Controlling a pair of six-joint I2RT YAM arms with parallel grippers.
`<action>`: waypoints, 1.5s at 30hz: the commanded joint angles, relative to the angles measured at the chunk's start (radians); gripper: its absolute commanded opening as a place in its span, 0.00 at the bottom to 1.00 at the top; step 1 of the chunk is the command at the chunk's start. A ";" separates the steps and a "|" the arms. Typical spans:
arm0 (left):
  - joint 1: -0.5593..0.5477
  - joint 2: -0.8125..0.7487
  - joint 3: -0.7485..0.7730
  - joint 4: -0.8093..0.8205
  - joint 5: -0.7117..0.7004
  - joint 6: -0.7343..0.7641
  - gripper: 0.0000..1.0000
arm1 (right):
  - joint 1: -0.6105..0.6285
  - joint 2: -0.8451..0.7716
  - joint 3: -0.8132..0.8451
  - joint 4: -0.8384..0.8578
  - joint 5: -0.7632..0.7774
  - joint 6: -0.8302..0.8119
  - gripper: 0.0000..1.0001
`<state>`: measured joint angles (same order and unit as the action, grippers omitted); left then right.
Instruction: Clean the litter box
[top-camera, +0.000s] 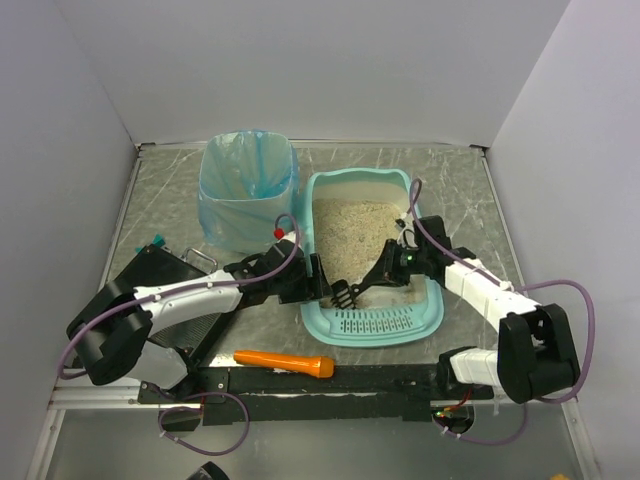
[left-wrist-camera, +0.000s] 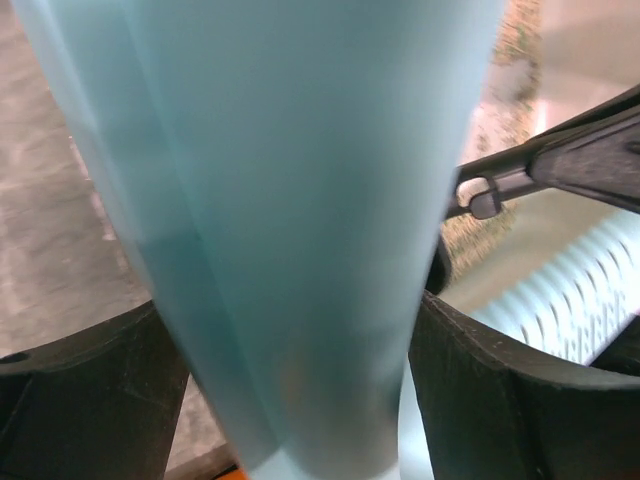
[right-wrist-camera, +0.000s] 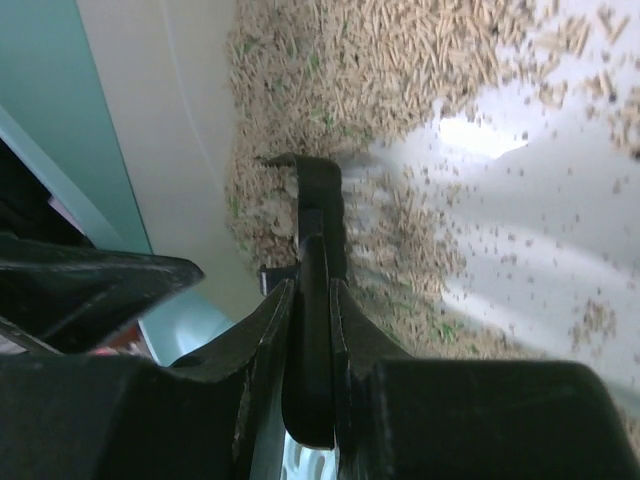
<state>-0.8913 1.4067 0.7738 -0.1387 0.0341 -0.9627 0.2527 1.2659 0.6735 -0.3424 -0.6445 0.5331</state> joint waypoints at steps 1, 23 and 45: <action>-0.011 0.014 0.047 0.065 0.047 -0.016 0.82 | 0.102 0.081 -0.083 0.214 -0.030 0.134 0.00; -0.011 -0.172 -0.002 0.074 -0.002 0.009 0.99 | -0.026 -0.258 -0.219 0.221 0.097 0.298 0.00; -0.008 -0.284 -0.060 0.017 -0.094 -0.028 0.99 | -0.118 -0.628 -0.235 0.246 0.252 0.456 0.00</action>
<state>-0.8963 1.1778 0.7200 -0.1864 -0.0391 -0.9688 0.1596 0.6975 0.4370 -0.1349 -0.4114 0.9287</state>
